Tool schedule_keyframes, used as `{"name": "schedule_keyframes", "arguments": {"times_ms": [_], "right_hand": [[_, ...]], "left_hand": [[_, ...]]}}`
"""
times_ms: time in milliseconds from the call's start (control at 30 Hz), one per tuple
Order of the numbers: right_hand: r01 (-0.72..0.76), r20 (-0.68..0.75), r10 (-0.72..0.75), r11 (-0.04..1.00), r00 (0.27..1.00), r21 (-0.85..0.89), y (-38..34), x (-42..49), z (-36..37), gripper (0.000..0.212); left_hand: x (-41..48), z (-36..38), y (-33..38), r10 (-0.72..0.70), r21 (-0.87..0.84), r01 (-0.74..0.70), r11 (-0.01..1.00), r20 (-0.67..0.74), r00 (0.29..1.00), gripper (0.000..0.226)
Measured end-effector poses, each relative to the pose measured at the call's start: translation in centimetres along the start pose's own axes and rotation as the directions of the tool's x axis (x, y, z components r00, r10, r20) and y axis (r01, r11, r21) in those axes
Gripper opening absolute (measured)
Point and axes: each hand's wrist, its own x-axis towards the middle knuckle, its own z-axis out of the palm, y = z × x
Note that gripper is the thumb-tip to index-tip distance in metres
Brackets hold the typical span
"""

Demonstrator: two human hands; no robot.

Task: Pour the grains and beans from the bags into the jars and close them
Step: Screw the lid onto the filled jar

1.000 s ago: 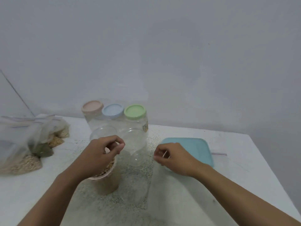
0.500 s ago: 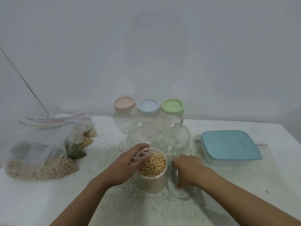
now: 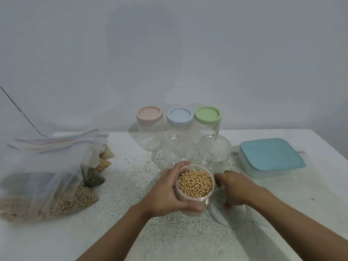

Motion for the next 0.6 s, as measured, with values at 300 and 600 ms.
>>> {"name": "schedule_keyframes", "arguments": {"times_ms": [300, 600], "right_hand": [[0.113, 0.073, -0.130, 0.973, 0.989, 0.201, -1.4, -0.8, -3.6, 0.027], [0.298, -0.423, -0.173, 0.921, 0.889, 0.251, -5.5, -4.5, -7.3, 0.018]], "left_hand": [[-1.1, -2.3, -0.9, 0.081, 0.023, -0.081, 0.996, 0.002, 0.997, 0.115], [-3.5, -4.6, -3.3, 0.071, -0.067, -0.075, 0.995, -0.063, 0.995, 0.108]]}}
